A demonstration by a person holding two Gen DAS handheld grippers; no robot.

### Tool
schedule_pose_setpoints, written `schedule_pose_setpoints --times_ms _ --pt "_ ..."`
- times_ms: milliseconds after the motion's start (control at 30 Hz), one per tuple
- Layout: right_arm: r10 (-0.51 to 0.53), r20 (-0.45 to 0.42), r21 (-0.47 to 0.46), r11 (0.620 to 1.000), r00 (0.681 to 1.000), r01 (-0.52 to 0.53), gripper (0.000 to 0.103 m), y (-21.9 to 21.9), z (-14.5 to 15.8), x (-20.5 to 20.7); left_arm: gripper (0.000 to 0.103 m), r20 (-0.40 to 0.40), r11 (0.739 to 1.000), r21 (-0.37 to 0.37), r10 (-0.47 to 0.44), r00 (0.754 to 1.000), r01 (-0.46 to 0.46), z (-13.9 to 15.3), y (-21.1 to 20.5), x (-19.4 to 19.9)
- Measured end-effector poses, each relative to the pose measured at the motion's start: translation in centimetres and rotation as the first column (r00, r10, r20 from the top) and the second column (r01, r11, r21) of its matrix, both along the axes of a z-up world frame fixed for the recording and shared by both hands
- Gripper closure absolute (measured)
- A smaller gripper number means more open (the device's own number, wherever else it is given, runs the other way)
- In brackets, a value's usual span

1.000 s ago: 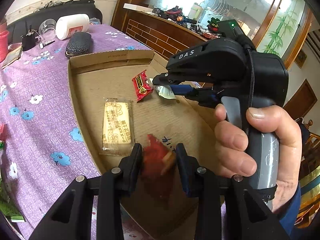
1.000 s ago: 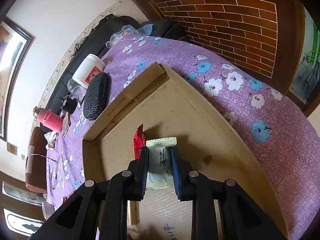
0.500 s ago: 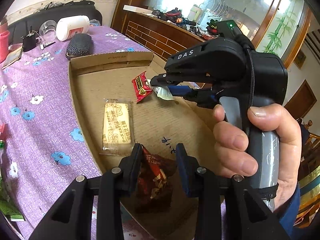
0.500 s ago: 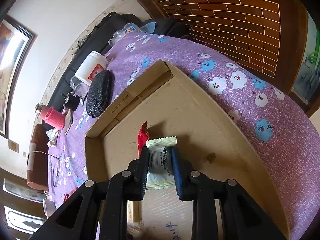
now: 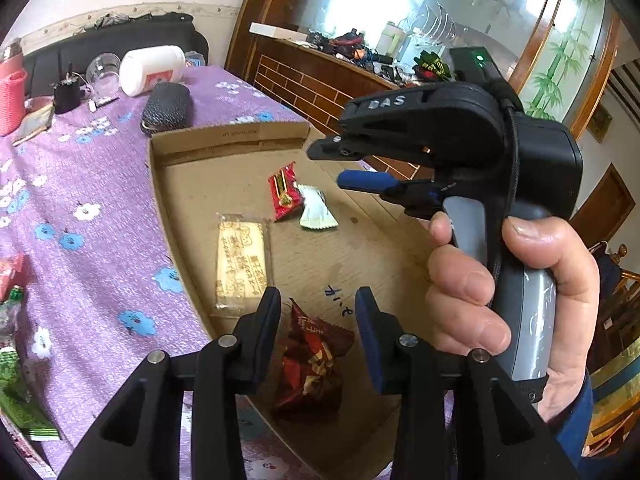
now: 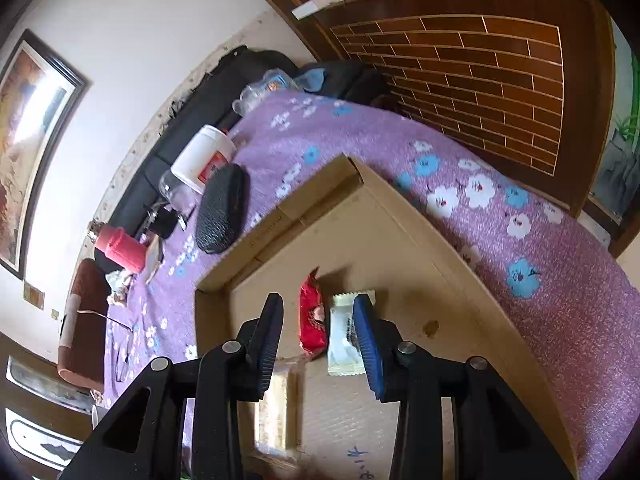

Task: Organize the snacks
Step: 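Withdraw both open tools from the tray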

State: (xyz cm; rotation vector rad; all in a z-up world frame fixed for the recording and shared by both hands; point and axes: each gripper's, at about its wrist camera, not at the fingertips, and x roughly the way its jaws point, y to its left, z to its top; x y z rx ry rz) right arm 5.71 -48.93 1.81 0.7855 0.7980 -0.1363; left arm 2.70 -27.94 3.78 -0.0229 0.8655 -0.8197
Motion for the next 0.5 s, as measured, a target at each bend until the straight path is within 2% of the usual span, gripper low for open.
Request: schedule_pose_setpoints --times_ms 167,267,367,500 --pt "0.016 0.054 -0.003 1.000 0.998 -0.016 0.064 0.7 0.9 -0.3 0.066 0.022 0.999 -0.019 0.039 0.999 -0.039 1.3 1.0 0.2" --pt "0.054 0.087 -0.021 0.998 0.995 -0.052 0.064 1.9 1.6 -0.1 0.062 0.038 0.997 -0.019 0.072 0.997 -0.072 2.5 1.7 0.1" --pt "0.100 0.116 -0.038 0.995 0.988 -0.097 0.064 3.4 2.1 0.1 0.061 0.051 0.995 -0.005 0.100 0.994 -0.099 3.5 2.3 -0.1" --pt "0.213 0.127 -0.018 0.977 0.969 -0.212 0.064 6.0 1.9 1.0 0.061 0.051 0.992 0.007 0.124 0.991 -0.124 4.7 4.0 -1.1"
